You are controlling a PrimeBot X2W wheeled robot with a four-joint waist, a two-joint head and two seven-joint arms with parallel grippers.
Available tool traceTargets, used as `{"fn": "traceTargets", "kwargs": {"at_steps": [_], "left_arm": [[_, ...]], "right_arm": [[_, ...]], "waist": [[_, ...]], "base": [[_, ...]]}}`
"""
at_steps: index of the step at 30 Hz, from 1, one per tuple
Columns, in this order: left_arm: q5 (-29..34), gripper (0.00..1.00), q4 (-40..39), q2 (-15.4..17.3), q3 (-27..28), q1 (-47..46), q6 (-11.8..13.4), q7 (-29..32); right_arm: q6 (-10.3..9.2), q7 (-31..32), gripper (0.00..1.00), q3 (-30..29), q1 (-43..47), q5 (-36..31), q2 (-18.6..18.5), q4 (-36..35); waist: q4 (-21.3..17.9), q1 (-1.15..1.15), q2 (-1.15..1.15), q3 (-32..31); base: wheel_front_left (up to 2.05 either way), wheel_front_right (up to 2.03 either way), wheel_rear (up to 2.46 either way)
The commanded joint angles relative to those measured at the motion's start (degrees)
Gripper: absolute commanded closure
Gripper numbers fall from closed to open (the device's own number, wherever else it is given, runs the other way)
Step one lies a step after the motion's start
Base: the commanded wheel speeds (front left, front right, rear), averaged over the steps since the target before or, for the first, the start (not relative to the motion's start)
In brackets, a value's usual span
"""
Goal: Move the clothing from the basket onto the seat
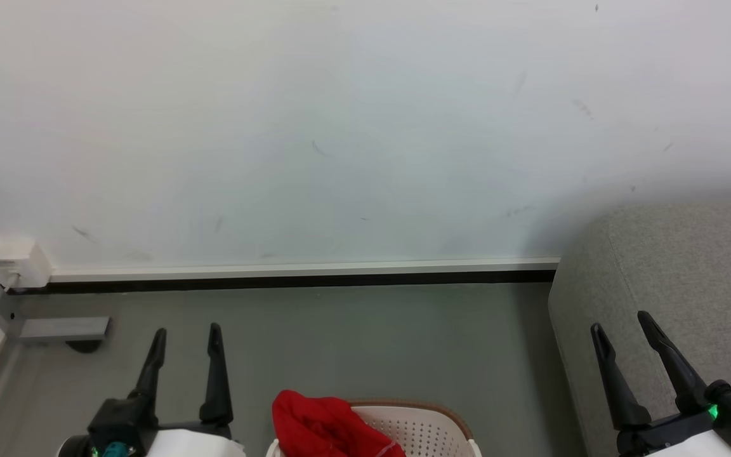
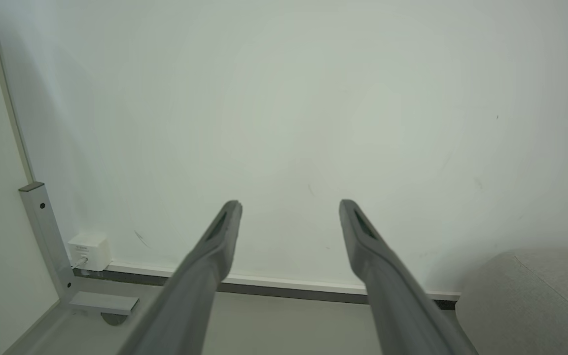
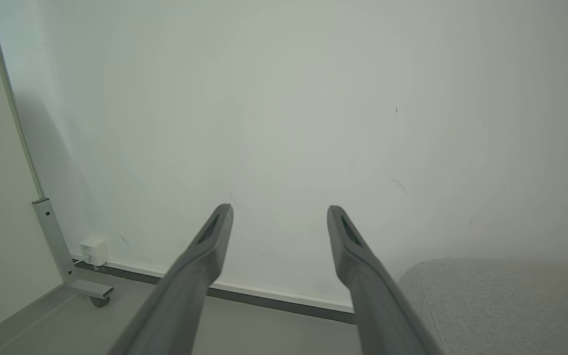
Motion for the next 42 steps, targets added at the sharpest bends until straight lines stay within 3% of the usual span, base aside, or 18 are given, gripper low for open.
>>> {"fn": "traceTargets", "kwargs": {"at_steps": [1, 8, 42], "left_arm": [[1.12, 0.00, -0.25, 0.42, 0.06, 0.41, 0.19, -0.42], [3.75, 0.00, -0.35, 0.43, -0.35, 0.44, 0.69, -1.04], [2.10, 0.00, 1.32, 0.41, -0.41, -0.19, -0.38, -0.97]], "right_arm": [[-0.11, -0.44, 0.00, 0.25, -0.14, -1.04, -0.44, -0.31], [-0.12, -1.14, 0.00, 0.78, -0.17, -3.06, -0.83, -0.66], [-0.12, -1.04, 0.00, 0.18, -0.74, -1.41, -0.28, 0.55]], "waist": [[0.01, 0.00, 0.00, -0.02], [0.12, 0.00, 0.00, -0.23], [-0.53, 0.00, 0.00, 0.22]], "base": [[0.00, 0.00, 0.00], [0.00, 0.00, 0.00], [0.00, 0.00, 0.00]]}}
